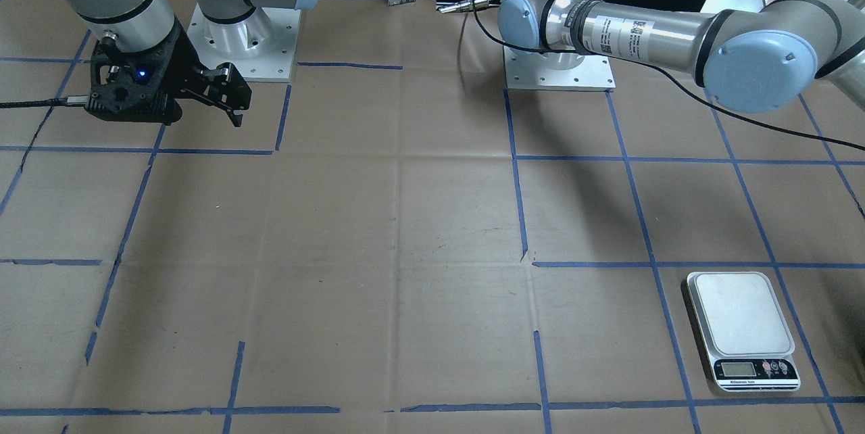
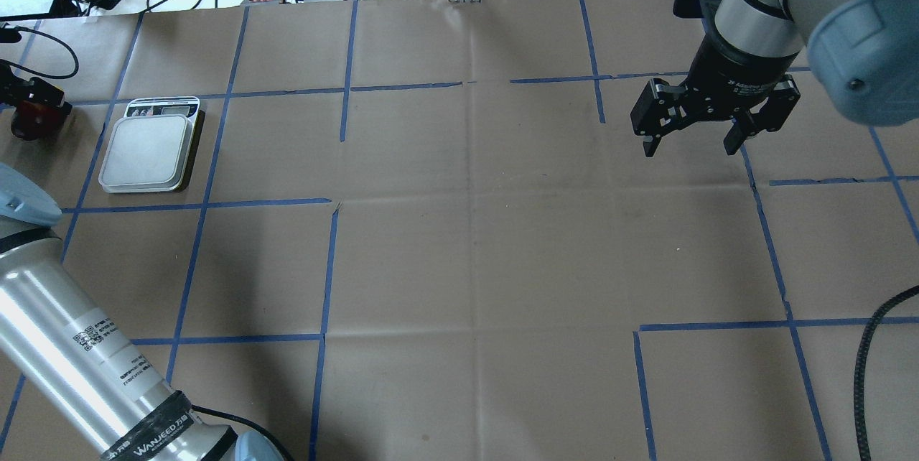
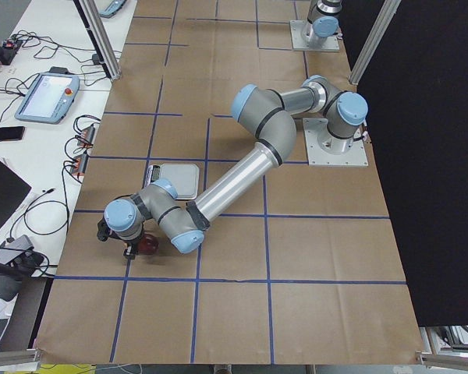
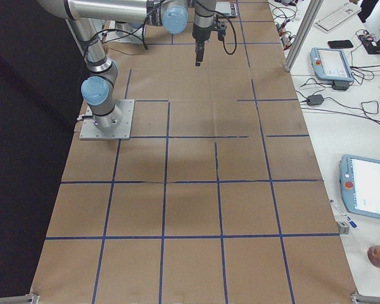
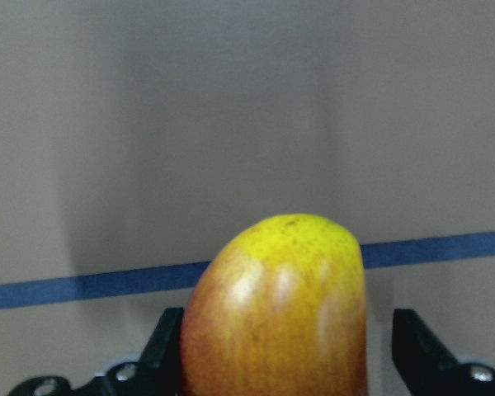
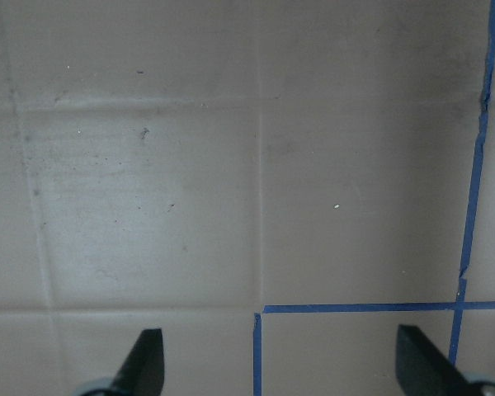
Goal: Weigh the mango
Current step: 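Lower the left gripper onto the red-yellow mango and close on it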
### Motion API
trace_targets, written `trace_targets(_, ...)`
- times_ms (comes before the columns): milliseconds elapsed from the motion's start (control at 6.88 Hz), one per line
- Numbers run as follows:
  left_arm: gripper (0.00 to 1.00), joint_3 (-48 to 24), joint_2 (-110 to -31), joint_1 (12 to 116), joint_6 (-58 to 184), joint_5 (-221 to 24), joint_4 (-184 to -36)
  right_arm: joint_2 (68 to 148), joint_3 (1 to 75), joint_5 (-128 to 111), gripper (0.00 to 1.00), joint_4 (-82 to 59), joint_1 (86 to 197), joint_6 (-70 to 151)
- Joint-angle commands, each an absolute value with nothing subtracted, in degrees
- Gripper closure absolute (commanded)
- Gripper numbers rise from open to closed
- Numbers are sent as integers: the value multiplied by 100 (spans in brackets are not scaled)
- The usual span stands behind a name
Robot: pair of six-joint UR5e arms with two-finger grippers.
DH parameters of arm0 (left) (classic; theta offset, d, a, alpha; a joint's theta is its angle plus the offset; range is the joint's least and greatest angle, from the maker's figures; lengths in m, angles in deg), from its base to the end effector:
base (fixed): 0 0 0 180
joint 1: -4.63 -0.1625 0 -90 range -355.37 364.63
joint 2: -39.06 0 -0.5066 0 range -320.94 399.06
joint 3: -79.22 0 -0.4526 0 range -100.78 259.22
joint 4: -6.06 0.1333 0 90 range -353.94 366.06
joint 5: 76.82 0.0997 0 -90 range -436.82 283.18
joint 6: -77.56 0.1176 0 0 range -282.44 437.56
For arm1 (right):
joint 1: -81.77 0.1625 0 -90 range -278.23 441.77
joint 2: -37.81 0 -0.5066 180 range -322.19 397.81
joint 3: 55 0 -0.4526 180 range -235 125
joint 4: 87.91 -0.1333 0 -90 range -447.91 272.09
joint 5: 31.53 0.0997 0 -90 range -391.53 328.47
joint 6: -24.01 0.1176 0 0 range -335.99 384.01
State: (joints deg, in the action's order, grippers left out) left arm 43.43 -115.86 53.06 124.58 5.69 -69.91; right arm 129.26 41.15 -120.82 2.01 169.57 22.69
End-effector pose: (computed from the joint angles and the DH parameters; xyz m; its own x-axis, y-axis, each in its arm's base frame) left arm 0.5589 -0.8541 0.1825 -0.9937 0.1018 0.0463 0.0947 0.9863 -0.1347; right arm 0.1144 -0.5326 0.5064 -0.9998 0.0165 -0.0143 0.0152 0.9964 0.0830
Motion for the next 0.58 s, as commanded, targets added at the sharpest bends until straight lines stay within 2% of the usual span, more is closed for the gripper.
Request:
trace_targets(0,50,4344,-11501,5306,12432,527,-6988,12921,4115,-12082,0,201,16957,2269)
trace_targets(145,50,4327,-11336,5324,12423,588,-7040,12921,4115,-12082,0,201,16957,2269)
trace_targets(436,50,3943,-10521,5437,12153,614,-7809,12921,4115,-12082,0,201,16957,2269)
